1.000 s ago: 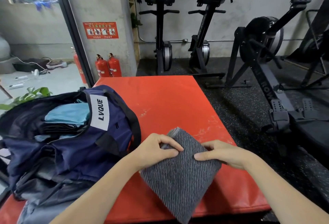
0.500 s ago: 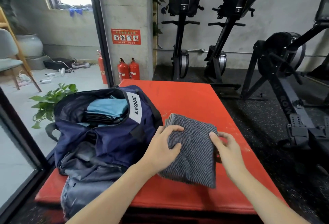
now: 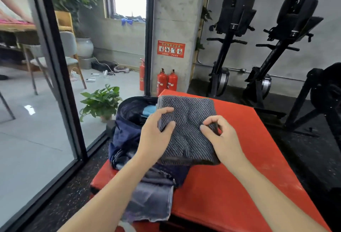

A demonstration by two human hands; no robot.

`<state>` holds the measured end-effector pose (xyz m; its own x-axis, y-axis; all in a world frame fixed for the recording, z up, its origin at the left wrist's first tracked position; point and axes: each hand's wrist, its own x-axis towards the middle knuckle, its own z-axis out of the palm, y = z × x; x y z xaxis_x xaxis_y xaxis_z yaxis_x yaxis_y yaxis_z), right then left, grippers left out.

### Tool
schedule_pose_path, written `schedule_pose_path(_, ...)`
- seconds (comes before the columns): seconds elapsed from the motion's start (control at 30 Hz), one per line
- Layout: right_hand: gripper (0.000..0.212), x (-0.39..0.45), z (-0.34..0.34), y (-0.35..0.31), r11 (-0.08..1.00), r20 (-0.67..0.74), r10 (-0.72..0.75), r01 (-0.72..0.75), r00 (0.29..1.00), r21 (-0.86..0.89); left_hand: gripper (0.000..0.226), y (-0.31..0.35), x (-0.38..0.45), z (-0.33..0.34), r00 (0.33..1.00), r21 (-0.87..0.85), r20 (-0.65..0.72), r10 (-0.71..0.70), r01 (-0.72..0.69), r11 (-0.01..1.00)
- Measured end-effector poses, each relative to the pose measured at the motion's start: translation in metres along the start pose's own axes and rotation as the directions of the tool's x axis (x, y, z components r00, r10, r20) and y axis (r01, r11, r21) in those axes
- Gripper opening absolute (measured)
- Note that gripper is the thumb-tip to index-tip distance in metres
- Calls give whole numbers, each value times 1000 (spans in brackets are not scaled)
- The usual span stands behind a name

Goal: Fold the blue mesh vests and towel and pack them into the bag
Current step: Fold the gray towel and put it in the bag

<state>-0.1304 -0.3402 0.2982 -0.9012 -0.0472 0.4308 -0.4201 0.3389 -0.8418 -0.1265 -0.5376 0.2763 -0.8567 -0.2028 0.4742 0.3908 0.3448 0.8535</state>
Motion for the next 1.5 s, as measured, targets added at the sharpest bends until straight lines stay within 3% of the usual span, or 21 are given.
schedule_pose_path(0.13,15,42,58,-16,968,140,206,-223,968,112,29,-11,37,-58,987,172,7,-158,154,973)
schedule_pose_path(0.33,18,86,120,-26,751,268,515,-580,814,317,42,-23,101,-101,935,324,94,-342,296,899)
schedule_pose_path(0.47,7,111,129,-16,703,157,617,-630,771,330,54,-35,134,-91,867,265,204,-455,399,878)
schedule_pose_path(0.57,45,136,124,19,763,31,607,-592,794,259,50,-41,152,-67,804,232,268,-531,481,845)
schedule_pose_path(0.73,27,142,117,21,793,-25,606,-602,795,90,60,-53,175,-42,647,302,298,-702,634,712)
schedule_pose_path(0.83,37,148,119,25,809,-20,584,-583,812,-72,54,-62,184,-32,666,390,296,-684,570,723)
schedule_pose_path(0.97,57,148,120,20,791,-5,568,-547,823,-275,43,-65,184,-32,813,646,297,-501,215,732)
schedule_pose_path(1.07,76,149,115,13,752,-73,561,-544,825,-371,46,-73,181,-33,878,602,289,-382,143,785)
schedule_pose_path(1.13,78,155,111,12,771,-95,466,-456,880,-445,46,-78,183,-30,918,559,233,-320,143,817)
schedule_pose_path(1.2,77,161,109,8,781,-96,384,-378,918,-498,48,-82,188,-23,897,613,271,-351,120,781)
schedule_pose_path(1.33,73,162,109,5,774,-82,326,-316,942,-548,48,-82,194,-23,740,806,417,-528,-32,591)
schedule_pose_path(1.4,68,160,107,4,772,-81,298,-290,951,-566,60,-87,199,-29,708,874,388,-590,-80,480)
schedule_pose_path(1.5,62,162,98,-2,763,-112,245,-263,963,-591,93,-85,200,-36,657,977,208,-725,-104,186)
